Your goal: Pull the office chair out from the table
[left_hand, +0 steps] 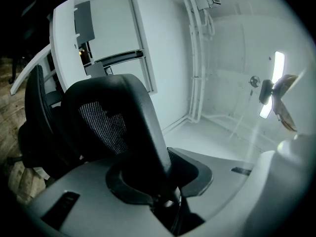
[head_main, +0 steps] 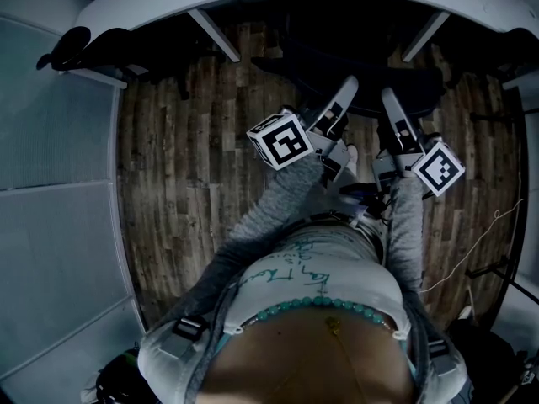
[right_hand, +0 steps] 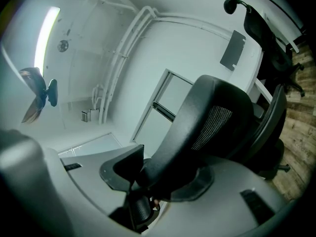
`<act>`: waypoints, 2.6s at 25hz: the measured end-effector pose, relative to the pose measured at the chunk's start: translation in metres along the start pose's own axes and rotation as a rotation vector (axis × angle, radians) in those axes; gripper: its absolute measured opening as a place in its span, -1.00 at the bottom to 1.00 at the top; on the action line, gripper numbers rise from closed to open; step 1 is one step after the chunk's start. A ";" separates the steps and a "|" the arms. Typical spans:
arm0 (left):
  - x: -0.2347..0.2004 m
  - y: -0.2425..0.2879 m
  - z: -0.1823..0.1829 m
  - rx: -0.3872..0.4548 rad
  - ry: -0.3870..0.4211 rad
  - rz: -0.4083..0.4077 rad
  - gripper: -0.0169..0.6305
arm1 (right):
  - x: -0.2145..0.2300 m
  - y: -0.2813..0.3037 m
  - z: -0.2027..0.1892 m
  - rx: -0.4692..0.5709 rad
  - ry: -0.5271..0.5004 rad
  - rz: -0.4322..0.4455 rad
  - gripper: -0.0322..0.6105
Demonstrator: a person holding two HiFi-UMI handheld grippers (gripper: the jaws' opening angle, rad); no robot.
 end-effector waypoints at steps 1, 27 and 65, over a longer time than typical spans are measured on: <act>-0.001 0.000 0.000 0.003 -0.004 -0.004 -0.60 | 0.000 0.000 0.000 -0.001 0.003 -0.003 -0.37; -0.007 -0.005 -0.008 0.012 -0.015 0.037 -0.60 | 0.013 -0.001 -0.004 -0.041 0.073 0.043 -0.40; 0.072 -0.005 0.038 0.055 -0.108 0.153 -0.60 | -0.056 0.028 0.056 -0.156 0.194 0.031 -0.43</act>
Point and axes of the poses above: the fingertips, and each gripper's own axes: y forward along the fingers, x to its right, z out of its top, the point moved 10 cm from there along -y, backward along the fingers, and after that the axes turned 8 degrees about z, right-handed, at the moved point
